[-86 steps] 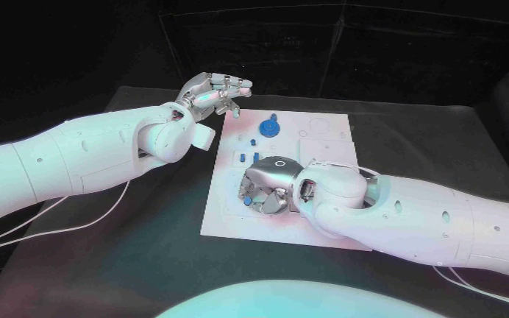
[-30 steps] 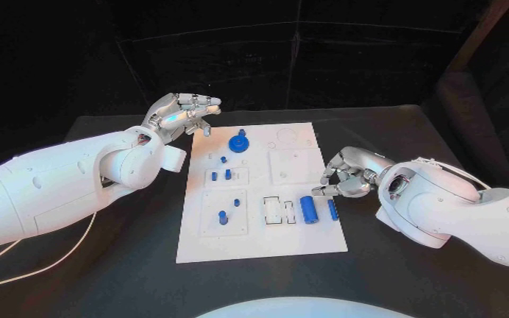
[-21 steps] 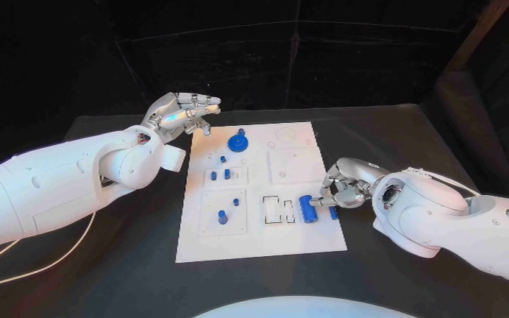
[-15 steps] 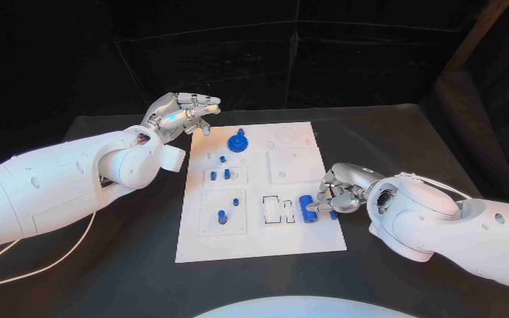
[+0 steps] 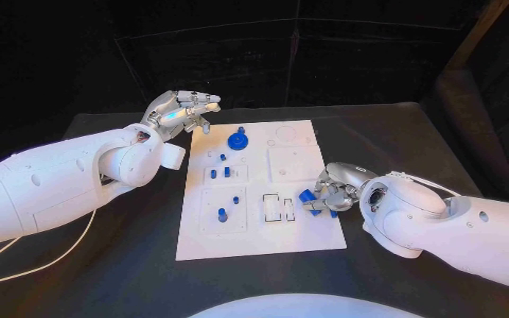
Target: Assemble the parts on the task board
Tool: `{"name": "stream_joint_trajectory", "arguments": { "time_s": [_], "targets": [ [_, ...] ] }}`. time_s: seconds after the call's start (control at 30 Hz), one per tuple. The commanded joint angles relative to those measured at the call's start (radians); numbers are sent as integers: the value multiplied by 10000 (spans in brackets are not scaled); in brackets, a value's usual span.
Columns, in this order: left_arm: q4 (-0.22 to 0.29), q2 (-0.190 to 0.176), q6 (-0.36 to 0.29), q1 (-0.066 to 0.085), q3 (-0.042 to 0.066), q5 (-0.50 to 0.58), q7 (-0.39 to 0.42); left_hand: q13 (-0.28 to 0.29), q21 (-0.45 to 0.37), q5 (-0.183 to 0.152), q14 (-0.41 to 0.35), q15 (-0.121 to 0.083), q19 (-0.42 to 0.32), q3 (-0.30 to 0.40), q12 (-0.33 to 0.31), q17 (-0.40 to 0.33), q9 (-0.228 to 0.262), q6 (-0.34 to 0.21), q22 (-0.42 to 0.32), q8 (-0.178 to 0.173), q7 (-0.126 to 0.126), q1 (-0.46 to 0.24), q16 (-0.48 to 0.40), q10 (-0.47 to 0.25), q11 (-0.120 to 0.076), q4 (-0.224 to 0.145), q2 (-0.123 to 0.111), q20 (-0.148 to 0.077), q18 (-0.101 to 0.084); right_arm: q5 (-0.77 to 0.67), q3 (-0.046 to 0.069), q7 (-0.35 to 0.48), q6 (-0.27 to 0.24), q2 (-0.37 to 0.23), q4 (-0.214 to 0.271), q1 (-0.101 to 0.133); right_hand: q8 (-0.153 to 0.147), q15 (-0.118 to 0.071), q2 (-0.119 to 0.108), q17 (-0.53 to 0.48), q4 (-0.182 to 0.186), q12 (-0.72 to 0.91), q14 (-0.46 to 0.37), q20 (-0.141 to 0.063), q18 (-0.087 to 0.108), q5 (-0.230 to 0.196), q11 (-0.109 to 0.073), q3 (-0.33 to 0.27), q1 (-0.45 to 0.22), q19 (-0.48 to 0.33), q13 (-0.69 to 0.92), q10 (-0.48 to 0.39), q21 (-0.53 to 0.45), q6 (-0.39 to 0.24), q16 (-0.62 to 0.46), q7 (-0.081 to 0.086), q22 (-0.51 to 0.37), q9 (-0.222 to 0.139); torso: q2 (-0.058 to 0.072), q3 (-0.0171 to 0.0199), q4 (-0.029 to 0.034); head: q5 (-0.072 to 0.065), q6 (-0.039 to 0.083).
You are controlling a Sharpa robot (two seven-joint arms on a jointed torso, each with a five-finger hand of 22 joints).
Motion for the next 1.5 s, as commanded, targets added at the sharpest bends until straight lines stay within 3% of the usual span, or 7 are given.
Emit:
{"name": "stream_joint_trajectory", "arguments": {
  "time_s": [0.03,0.4,0.57,0.83,0.97,1.2,1.5],
  "targets": [
    [-7,7,114,11,2,11,47,9,-54,12,-60,-8,-61,-62,57,-8,-12,-57,-12,67,44,-41,-53,-62,8,-22,97,10,132,-128,-3,-96,420,62,-62,-22,103,-17,115,20,-28,46,595,47,-95,150,-28,-43,29,18,57,75,52,-66,41,-30,14,26,0,3,12,8,-28],
    [-20,5,128,10,1,11,37,9,-54,12,-60,-8,-61,-62,57,-8,-12,-57,-12,67,44,-41,-53,-62,8,-22,97,10,132,-100,-3,-194,422,203,-128,-126,468,-86,410,55,-33,65,594,-5,-99,535,-120,-113,143,19,232,128,74,150,49,-142,58,188,-13,-9,-6,49,-52],
    [-19,3,135,9,1,11,33,9,-54,12,-60,-8,-61,-62,57,-8,-12,-57,-12,67,44,-41,-53,-62,8,-22,97,10,132,-27,-1,-154,-400,103,31,-135,686,-154,663,178,-55,146,617,-62,-130,745,-207,-119,238,109,416,234,144,353,101,-246,224,311,-10,-3,-12,61,-42],
    [-52,18,141,4,0,11,30,9,-54,12,-60,-8,-61,-62,57,-8,-12,-57,-12,67,44,-41,-53,-62,8,-22,97,10,132,395,6,393,-1920,-131,617,-133,836,-217,783,274,-69,175,636,-122,-152,949,-281,-160,357,171,532,307,194,483,143,-327,336,425,-19,-15,12,46,-9],
    [-56,28,146,1,0,11,32,9,-54,12,-60,-8,-61,-62,57,-8,-12,-57,-12,67,44,-41,-53,-62,8,-22,97,10,132,579,8,556,-2166,-71,787,-131,852,-225,802,276,-68,177,636,-130,-156,970,-290,-165,367,184,545,316,204,497,144,-337,358,439,-16,-16,18,70,-12],
    [-40,28,147,-2,-1,11,32,9,-54,12,-60,-8,-61,-62,57,-8,-12,-57,-12,67,44,-41,-53,-62,8,-22,97,10,132,829,9,613,-1977,307,757,-130,881,-240,843,244,-32,138,629,-147,-162,999,-302,-215,308,199,525,313,217,512,127,-347,386,471,5,-20,6,131,-21],
    [1,9,146,-2,-1,11,30,9,-54,12,-60,-8,-61,-62,57,-8,-12,-57,-12,67,44,-41,-53,-62,8,-22,97,10,132,946,10,314,-1053,972,416,-129,1111,-309,1109,257,-10,35,627,-211,-161,614,-390,-521,-193,193,552,342,222,689,118,-462,396,668,3,-24,11,168,-55]
  ]
}}
